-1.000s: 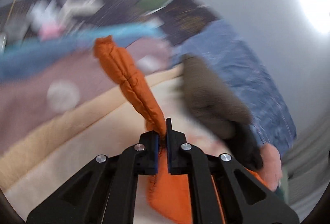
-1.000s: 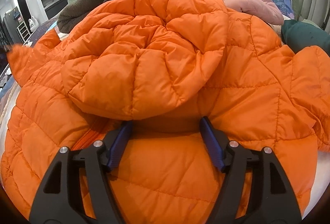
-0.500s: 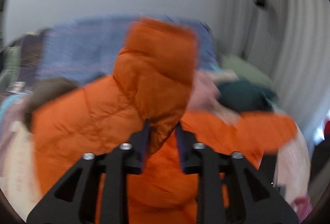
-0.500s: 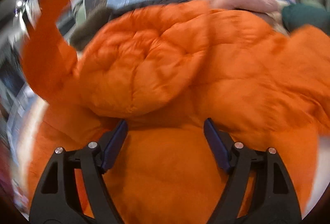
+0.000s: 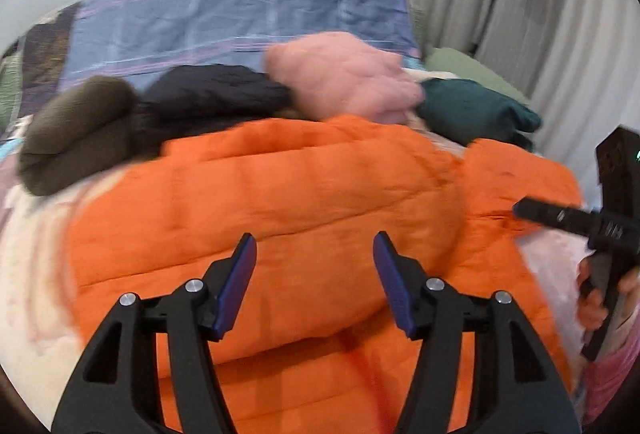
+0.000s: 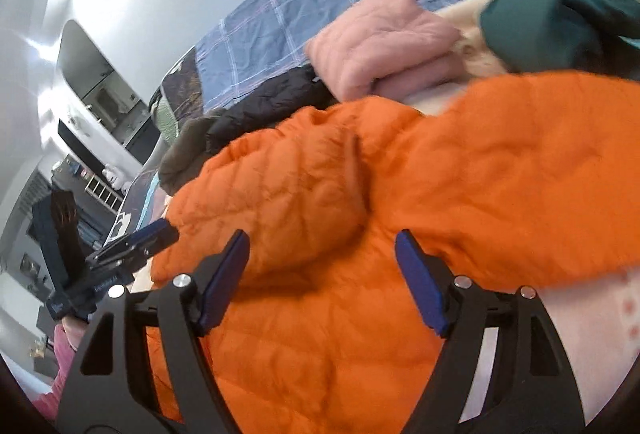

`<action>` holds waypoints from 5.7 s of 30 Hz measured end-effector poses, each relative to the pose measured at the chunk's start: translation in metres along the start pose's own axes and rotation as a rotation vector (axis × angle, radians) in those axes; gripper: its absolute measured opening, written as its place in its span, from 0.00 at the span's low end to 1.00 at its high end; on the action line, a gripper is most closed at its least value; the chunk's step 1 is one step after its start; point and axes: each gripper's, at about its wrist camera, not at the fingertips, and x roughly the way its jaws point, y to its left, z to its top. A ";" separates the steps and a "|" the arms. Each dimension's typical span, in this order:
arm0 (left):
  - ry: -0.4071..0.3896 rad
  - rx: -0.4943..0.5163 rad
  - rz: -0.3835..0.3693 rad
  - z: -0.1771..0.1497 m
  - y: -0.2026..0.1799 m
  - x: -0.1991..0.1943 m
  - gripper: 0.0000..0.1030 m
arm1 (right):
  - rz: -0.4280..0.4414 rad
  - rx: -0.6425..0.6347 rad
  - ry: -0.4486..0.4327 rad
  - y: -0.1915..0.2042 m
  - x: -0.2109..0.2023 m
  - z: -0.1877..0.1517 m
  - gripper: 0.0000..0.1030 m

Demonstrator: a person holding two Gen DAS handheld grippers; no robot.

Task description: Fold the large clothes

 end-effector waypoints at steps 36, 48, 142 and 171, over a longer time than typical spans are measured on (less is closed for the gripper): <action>0.057 -0.190 -0.002 -0.034 0.091 0.068 0.61 | -0.341 -0.233 0.189 0.063 0.134 -0.042 0.39; 0.036 -0.033 -0.130 0.011 0.009 0.039 0.63 | -0.192 -0.054 0.073 0.026 0.072 -0.025 0.53; 0.020 -0.291 0.080 -0.002 0.170 0.001 0.48 | -0.139 -0.297 -0.028 0.084 0.009 -0.035 0.52; -0.034 0.032 0.160 -0.010 0.062 0.029 0.60 | -0.184 -0.212 0.066 0.056 0.070 -0.026 0.58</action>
